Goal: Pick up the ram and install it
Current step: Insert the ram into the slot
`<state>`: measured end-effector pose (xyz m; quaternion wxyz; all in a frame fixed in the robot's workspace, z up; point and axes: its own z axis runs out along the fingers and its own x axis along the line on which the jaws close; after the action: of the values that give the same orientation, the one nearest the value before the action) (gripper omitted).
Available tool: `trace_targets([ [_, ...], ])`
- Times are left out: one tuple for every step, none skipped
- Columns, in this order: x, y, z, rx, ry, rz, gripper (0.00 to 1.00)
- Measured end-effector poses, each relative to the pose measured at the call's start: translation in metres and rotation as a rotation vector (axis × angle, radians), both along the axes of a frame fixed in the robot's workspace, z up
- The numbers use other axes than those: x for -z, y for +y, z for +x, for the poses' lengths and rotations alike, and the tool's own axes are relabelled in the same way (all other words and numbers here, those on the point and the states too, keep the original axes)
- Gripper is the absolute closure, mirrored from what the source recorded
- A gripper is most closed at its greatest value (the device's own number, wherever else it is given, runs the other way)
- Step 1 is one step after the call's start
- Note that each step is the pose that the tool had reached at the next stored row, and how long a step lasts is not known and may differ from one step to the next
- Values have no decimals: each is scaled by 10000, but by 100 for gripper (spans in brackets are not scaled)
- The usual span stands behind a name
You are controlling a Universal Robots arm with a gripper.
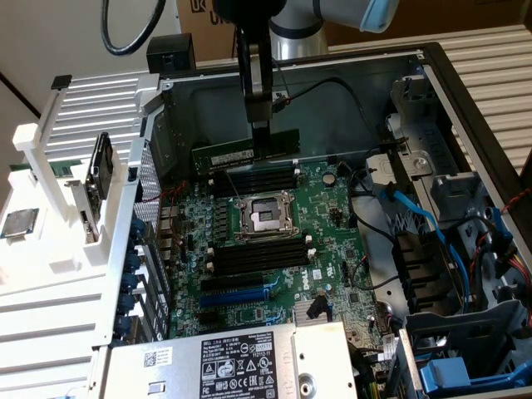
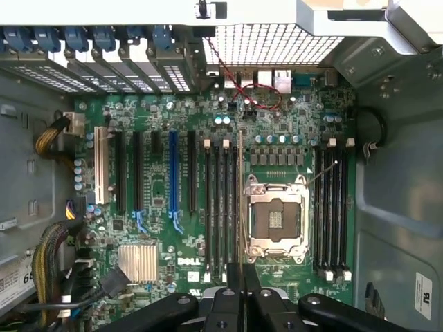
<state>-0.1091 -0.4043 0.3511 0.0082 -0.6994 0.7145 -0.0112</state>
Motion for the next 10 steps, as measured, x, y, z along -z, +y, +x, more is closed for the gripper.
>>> trace_targets([
  [2, -18, 0, 0, 1, 62, 88],
  [2, -33, 0, 0, 1, 79, 88],
  [3, -54, 0, -1, 1, 100, 88],
  [11, -63, 1, -1, 0, 110, 88],
  [23, -64, 0, 0, -1, 117, 88],
  [33, -66, 3, 0, 1, 119, 88],
  [45, -66, 6, -1, 1, 132, 88],
  [54, -66, 8, -1, 3, 148, 88],
  [63, -67, 10, 0, 5, 188, 88],
  [74, -68, 13, 0, 6, 242, 88],
])
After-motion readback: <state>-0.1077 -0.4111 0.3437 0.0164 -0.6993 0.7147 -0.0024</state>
